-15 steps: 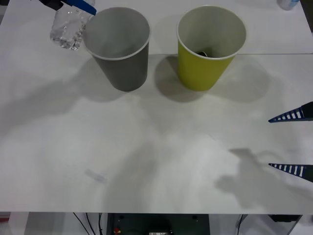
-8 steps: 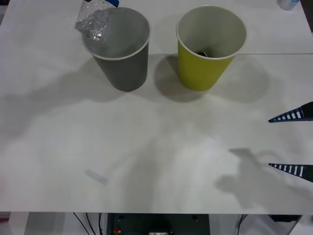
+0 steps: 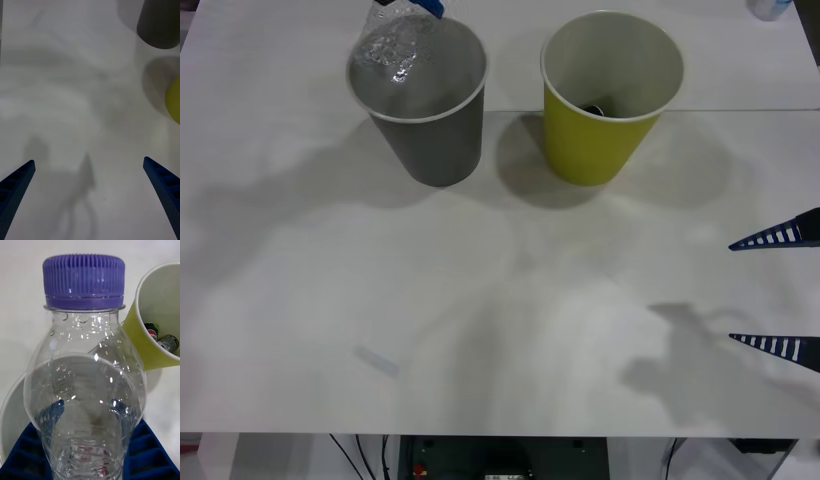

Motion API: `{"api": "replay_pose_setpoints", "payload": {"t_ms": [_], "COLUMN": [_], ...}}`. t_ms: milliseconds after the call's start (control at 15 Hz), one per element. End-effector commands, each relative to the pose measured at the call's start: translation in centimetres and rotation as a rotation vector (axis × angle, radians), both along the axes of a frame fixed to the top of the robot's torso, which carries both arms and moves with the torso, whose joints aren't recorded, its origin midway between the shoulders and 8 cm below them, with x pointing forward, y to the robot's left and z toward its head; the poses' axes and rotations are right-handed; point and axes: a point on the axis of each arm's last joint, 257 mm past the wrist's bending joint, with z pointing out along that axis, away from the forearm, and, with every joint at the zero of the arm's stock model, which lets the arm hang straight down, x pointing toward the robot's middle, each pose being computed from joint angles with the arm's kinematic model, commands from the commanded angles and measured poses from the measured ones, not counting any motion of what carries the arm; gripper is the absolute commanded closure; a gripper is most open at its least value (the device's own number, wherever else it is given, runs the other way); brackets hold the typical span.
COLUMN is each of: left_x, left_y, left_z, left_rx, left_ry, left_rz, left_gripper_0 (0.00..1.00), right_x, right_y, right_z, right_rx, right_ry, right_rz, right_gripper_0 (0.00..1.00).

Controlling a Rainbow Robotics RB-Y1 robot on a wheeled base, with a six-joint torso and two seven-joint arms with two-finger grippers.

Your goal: Put the can into the green bin and the plastic bottle into the gray bin

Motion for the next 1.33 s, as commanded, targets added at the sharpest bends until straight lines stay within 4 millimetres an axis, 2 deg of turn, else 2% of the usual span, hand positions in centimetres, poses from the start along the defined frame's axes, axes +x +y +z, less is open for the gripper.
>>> {"api": "replay_pose_setpoints", "payload": {"t_ms": [67,200,333,600,867,1133,1333], "left_x": [-0.3,-0.7,-2.2,-5.4,-9.0,-13.1,-15.3], "left_y": [-0.3,0.2,1.6,5.6,10.5,12.8,14.3], "left_z": [0.1,0.6,0.7,-0.1,-2.9,-5.4,-7.5], "left_rx": [-0.008,-0.004,0.033,-0.022,-0.075,-0.049,0.013], "left_ry": [0.002,-0.002,0.012,0.0,-0.045,-0.094,-0.126], "left_rz": [-0.016,-0.022,-0.054,-0.098,-0.141,-0.147,-0.174], "left_gripper_0": [0.0,0.0,0.0,0.0,0.0,0.0,0.0], "right_x": [0.0,0.0,0.0,0.0,0.0,0.0,0.0], "right_y": [0.0,0.0,0.0,0.0,0.0,0.0,0.0], "right_z": [0.0,0.0,0.0,0.0,0.0,0.0,0.0], "right_rx": [0.0,0.0,0.0,0.0,0.0,0.0,0.0], "right_ry": [0.0,0.0,0.0,0.0,0.0,0.0,0.0], "right_rz": [0.0,0.0,0.0,0.0,0.0,0.0,0.0], "right_gripper_0": [0.0,0.0,0.0,0.0,0.0,0.0,0.0]}}
